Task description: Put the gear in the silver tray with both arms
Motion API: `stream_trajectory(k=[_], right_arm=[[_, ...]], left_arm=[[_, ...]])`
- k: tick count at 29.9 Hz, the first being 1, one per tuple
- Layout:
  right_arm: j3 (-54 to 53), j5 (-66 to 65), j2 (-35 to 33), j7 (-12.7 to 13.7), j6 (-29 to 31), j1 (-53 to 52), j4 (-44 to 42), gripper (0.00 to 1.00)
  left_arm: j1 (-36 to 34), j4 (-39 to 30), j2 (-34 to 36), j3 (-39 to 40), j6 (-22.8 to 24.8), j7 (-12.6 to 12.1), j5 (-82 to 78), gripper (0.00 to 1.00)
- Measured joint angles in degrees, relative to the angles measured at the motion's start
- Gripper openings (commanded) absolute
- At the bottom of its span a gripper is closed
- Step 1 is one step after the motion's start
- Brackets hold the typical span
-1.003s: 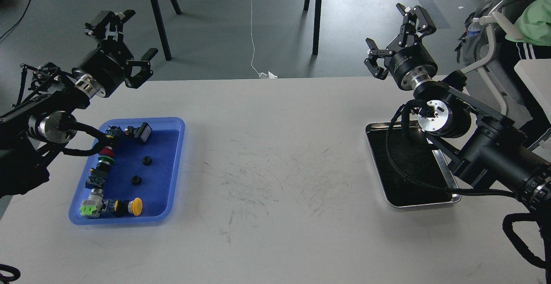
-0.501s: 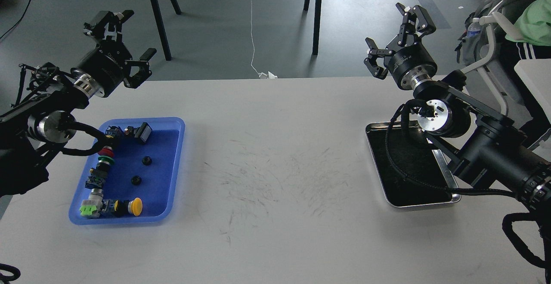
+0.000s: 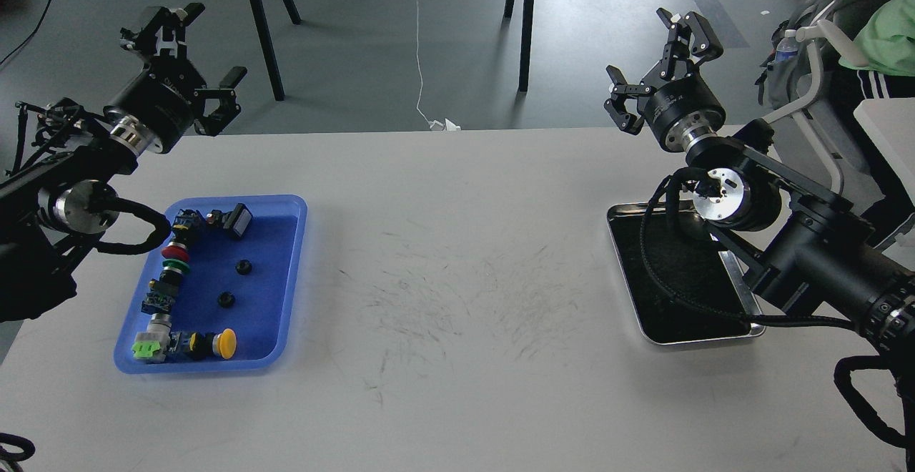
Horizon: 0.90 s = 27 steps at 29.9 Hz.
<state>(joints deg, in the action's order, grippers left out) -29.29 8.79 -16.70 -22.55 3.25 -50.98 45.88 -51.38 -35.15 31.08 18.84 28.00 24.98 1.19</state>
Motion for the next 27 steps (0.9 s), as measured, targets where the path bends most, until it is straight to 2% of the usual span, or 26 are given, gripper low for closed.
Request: stream_trajectory(k=[8,13,19,27], right_arm=[[-0.1,0.0,0.0,0.1,0.0,0.1,-0.1,0.98],[-0.4,0.1,0.0,1.4,-0.1,0.1,-0.1,0.98],[-0.4,0.3,0.0,4.1,-0.4,0.0,0.0,0.98],[-0.4,0.4,0.0,4.5,-0.6,-0.2,0.0,0.98]], left_arm=[[0.1,-0.1,-0.1,-0.6,0.0,0.6,-0.4,0.99],[-0.1,-0.3,0.2,-0.8,0.0,0.6,-0.4,0.99],[-0.5,-0.2,0.3,-1.0,-0.7,0.5,-0.5,0.99],[-0.6,-0.5,0.5,-1.0,-1.0,-1.3,-0.6,0.99]])
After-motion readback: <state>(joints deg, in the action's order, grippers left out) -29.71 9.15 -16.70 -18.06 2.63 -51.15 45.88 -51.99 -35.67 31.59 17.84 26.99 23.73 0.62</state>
